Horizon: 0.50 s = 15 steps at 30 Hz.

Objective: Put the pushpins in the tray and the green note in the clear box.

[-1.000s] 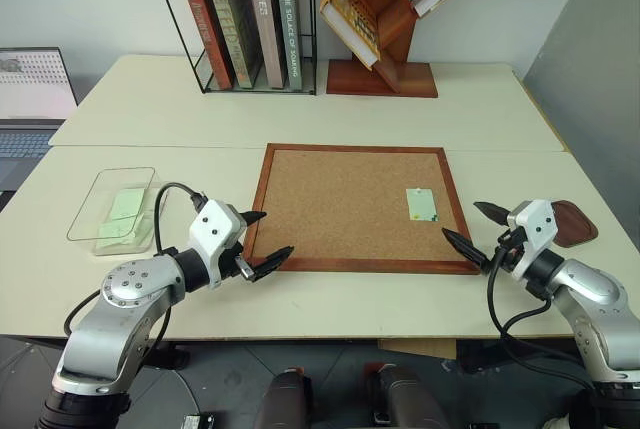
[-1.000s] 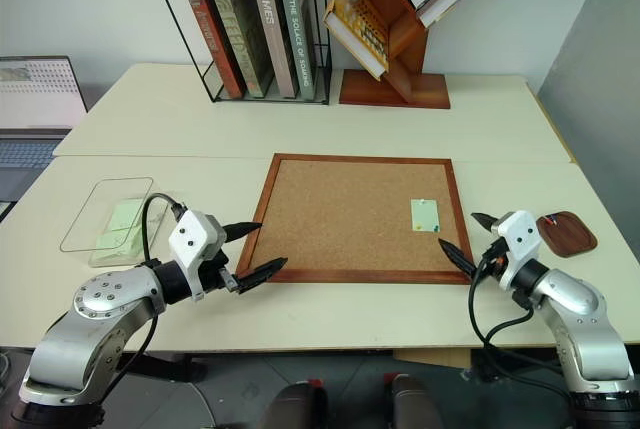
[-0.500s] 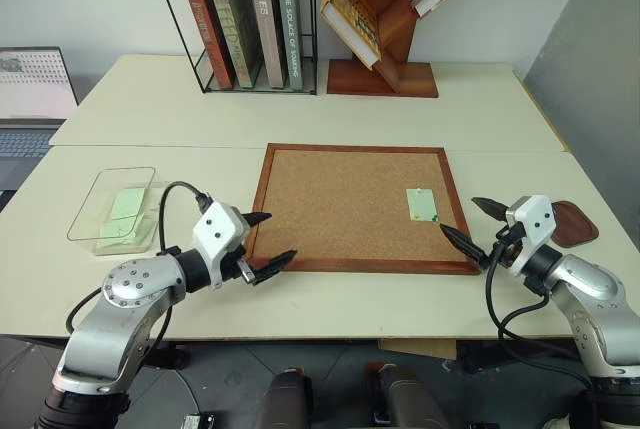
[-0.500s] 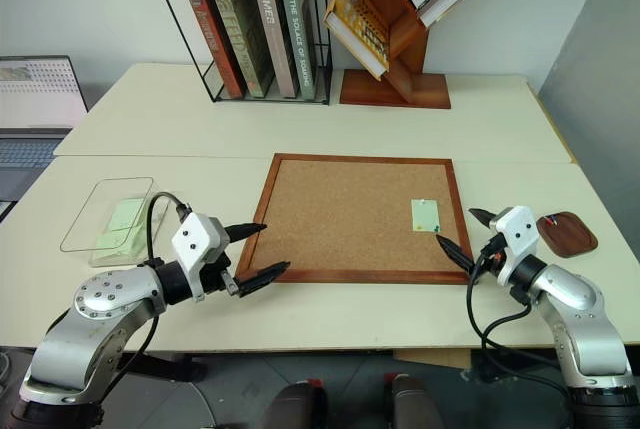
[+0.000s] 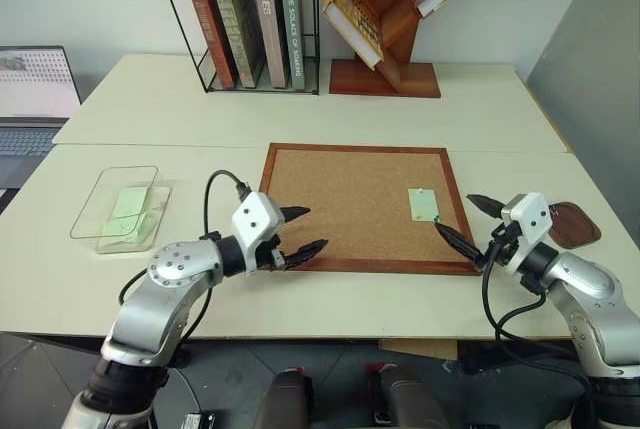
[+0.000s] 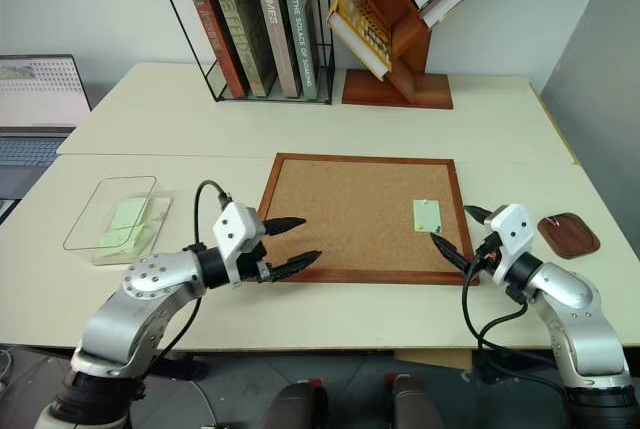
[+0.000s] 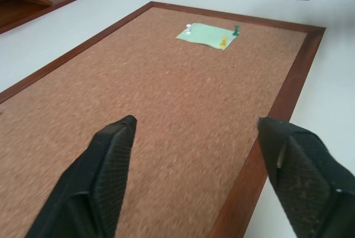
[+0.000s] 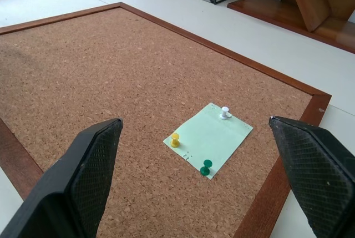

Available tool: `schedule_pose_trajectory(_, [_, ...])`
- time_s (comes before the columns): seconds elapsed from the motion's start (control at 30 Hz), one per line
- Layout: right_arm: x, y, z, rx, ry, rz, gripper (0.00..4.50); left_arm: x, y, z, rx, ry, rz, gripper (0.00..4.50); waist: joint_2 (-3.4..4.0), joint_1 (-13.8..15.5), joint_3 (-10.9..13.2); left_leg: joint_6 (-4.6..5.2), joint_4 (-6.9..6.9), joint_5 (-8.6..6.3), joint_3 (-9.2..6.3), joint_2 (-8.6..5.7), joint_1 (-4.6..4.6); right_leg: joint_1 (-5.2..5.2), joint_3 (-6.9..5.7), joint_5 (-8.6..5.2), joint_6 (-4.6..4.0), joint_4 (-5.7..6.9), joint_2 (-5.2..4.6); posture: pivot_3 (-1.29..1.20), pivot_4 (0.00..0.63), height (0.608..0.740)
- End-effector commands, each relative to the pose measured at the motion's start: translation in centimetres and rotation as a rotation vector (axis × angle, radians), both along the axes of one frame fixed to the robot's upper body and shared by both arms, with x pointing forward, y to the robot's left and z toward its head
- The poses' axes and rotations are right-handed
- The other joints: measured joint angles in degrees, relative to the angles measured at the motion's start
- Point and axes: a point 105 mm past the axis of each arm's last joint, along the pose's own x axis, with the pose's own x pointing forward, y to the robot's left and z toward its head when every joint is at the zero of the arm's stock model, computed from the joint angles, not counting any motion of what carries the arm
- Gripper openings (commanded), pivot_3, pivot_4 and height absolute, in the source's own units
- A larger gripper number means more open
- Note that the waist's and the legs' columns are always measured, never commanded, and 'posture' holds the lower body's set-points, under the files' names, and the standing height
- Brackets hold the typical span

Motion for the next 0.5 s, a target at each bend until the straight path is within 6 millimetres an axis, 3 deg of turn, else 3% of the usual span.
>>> schedule_pose_trajectory(0.03, [-0.1, 0.5, 1.3, -0.009, -0.051, 0.016, 4.50, 1.0, -1.9, -0.1, 0.010, -0.003, -0.070, 2.73, 0.00, 0.0, 0.0, 0.00, 0.00, 0.00, 0.00, 0.01, 0.00, 0.01, 0.01, 0.02, 0.03, 0.00, 0.03, 0.00, 0.150, 0.740])
schedule_pose_trajectory(0.5, [1.3, 2.4, 0.9, -0.011, -0.044, 0.034, 4.50, 3.5, -6.9, -1.4, 0.001, 0.012, -0.143, 0.21, 0.00, -0.1, 0.0, 0.00, 0.00, 0.00, -0.13, 0.03, -0.01, -0.01, 0.10, 0.08, 0.02, 0.14, 0.24, 0.00, 0.150, 0.740])
